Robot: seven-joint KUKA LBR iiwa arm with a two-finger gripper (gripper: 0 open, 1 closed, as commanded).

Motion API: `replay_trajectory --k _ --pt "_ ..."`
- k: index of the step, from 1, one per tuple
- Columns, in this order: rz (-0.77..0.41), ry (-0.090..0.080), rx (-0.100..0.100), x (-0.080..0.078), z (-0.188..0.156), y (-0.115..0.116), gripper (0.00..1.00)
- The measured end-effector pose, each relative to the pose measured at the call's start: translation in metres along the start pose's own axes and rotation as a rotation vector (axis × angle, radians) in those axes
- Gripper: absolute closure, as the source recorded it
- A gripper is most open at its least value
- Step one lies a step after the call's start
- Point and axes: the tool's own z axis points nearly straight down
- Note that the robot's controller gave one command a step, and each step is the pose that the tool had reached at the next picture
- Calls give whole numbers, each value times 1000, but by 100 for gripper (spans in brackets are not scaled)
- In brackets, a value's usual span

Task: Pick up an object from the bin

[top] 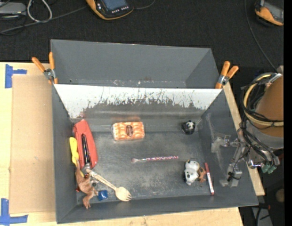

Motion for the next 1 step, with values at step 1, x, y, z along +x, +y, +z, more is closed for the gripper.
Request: replay_trajectory --k 1 --pt "-5 -7 1 -2 -3 1 0"
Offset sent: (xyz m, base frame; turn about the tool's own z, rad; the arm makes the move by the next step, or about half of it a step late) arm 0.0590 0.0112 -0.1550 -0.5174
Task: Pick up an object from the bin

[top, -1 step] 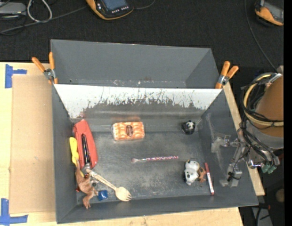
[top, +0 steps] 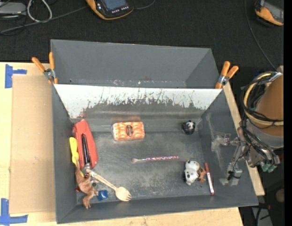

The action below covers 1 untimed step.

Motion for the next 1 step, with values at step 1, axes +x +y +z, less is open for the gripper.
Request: replay_trajectory --k 1 --pt "-195 -2 0 -23 59 4 0"
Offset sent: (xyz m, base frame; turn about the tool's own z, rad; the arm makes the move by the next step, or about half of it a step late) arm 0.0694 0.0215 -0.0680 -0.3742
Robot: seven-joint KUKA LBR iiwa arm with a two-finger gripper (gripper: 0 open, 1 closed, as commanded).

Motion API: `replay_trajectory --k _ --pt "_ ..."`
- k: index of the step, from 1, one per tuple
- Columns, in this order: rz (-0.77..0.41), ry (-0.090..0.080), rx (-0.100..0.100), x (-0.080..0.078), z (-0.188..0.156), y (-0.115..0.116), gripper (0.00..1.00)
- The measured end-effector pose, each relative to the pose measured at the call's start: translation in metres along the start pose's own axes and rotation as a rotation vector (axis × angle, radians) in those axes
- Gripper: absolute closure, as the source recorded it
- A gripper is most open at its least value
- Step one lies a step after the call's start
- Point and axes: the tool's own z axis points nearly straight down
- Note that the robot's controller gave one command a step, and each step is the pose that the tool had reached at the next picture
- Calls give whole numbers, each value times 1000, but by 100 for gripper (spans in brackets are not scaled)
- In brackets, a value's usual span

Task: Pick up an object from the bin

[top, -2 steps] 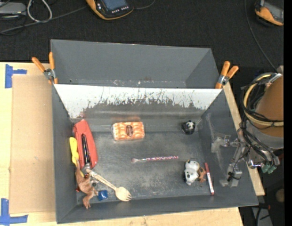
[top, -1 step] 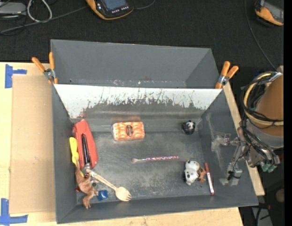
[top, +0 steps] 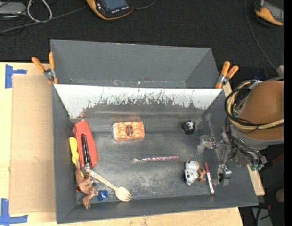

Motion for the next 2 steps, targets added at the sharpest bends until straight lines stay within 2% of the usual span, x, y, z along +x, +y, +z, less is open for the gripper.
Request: replay_trajectory --k 1,2 --pt "-181 -4 0 -51 10 9 0" --pt "-399 4 -4 -55 59 5 0"
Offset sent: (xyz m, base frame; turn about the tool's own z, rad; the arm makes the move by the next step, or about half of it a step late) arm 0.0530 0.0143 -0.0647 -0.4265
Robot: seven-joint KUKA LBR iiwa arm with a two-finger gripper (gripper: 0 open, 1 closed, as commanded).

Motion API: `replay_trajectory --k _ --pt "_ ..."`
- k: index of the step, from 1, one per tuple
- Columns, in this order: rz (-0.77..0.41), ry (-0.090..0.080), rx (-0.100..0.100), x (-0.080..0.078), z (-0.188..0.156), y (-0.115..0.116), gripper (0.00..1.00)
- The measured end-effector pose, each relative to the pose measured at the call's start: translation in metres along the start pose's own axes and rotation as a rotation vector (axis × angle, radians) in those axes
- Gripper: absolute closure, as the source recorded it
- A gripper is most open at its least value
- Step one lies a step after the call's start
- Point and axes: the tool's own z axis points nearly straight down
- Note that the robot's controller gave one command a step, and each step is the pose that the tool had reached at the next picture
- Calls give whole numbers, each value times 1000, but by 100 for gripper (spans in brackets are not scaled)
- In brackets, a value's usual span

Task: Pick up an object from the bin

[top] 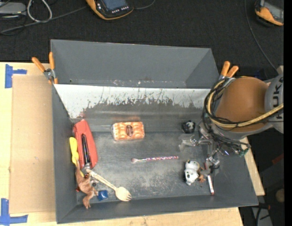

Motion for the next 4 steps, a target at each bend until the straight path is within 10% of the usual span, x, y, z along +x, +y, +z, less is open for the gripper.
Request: replay_trajectory --k 1,2,4 --pt "-192 -2 1 8 43 1 0" --pt "-492 0 -2 1 42 33 100" --pt "-489 0 -6 1 6 34 100"
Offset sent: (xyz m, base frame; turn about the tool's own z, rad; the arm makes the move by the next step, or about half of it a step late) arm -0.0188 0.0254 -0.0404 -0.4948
